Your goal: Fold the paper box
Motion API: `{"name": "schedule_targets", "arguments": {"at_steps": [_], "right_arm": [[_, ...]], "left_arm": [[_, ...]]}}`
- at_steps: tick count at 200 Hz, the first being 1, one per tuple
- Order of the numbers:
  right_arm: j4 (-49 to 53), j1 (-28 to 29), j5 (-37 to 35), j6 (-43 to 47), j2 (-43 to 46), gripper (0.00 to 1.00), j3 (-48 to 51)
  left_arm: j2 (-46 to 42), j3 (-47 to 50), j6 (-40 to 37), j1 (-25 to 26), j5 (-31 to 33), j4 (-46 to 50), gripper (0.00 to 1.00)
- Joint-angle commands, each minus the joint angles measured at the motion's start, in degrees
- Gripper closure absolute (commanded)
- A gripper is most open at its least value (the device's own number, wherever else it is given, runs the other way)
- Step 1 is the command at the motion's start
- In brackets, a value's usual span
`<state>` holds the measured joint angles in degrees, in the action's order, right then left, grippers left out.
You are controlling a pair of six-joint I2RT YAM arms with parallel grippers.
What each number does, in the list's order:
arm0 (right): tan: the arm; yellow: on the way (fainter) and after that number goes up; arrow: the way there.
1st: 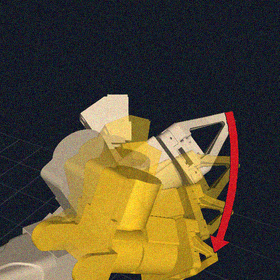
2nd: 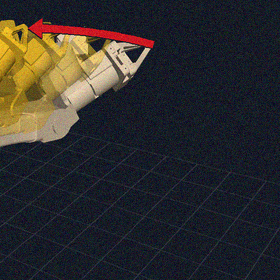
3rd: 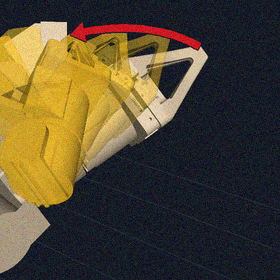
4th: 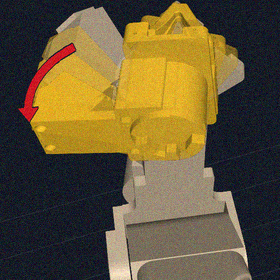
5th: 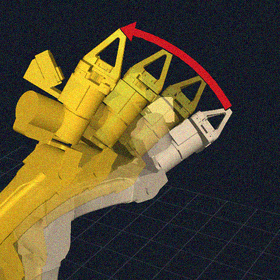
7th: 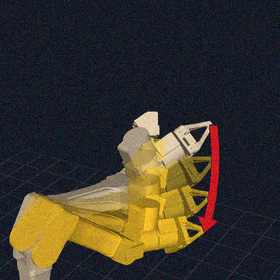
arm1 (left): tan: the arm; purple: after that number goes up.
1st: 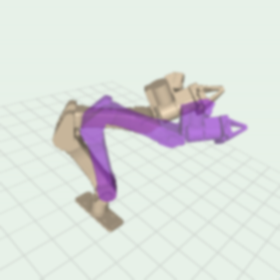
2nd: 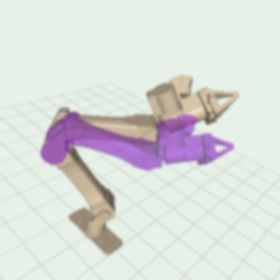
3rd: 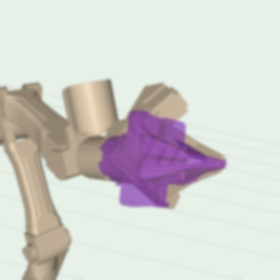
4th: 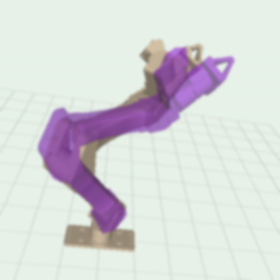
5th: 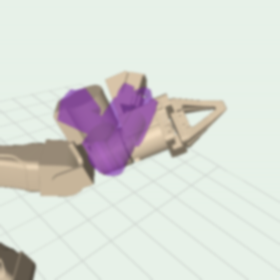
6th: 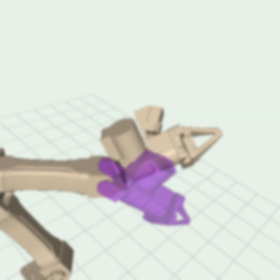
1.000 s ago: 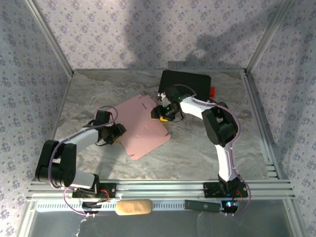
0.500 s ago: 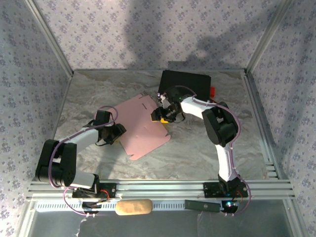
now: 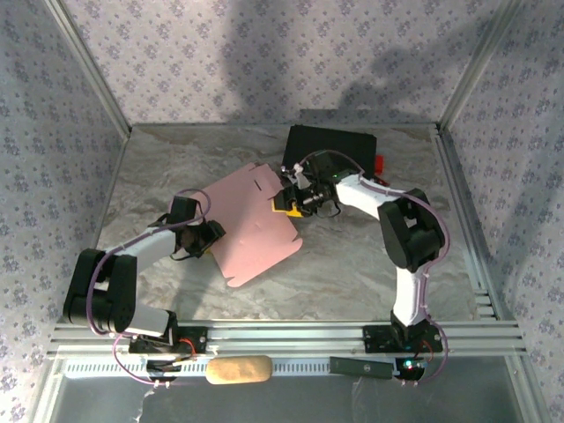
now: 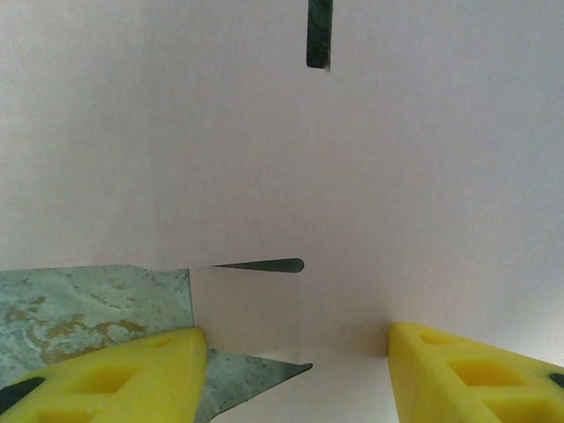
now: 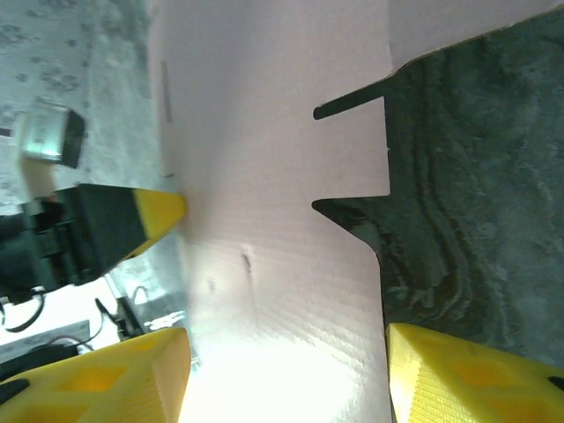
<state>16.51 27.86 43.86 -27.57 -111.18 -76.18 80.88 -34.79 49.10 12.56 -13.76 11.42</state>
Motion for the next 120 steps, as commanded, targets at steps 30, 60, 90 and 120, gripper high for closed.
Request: {"name": "schedule_targets", "arguments": {"at_steps": [30, 60, 90, 120], "right_arm": [[-14.58, -0.16, 11.42, -10.36, 1.22, 0.46, 6.56], [-21.18, -0.68, 12.82, -14.26, 2.31, 0.53, 11.04], [-20.61, -0.33, 12.35, -13.55, 3.07, 0.58, 11.68], [-18.12, 0.68, 10.63, -12.13, 2.46, 0.69, 11.14]], "left_arm": [[2.06, 0.60, -0.54, 0.71, 0.16, -2.26, 0.44], [2.20, 0.42, -0.75, 0.71, 0.14, -2.20, 0.44], [2.16, 0.34, -0.67, 0.71, 0.14, -2.28, 0.44], [2.08, 0.16, -0.49, 0.71, 0.15, -2.28, 0.44]]}}
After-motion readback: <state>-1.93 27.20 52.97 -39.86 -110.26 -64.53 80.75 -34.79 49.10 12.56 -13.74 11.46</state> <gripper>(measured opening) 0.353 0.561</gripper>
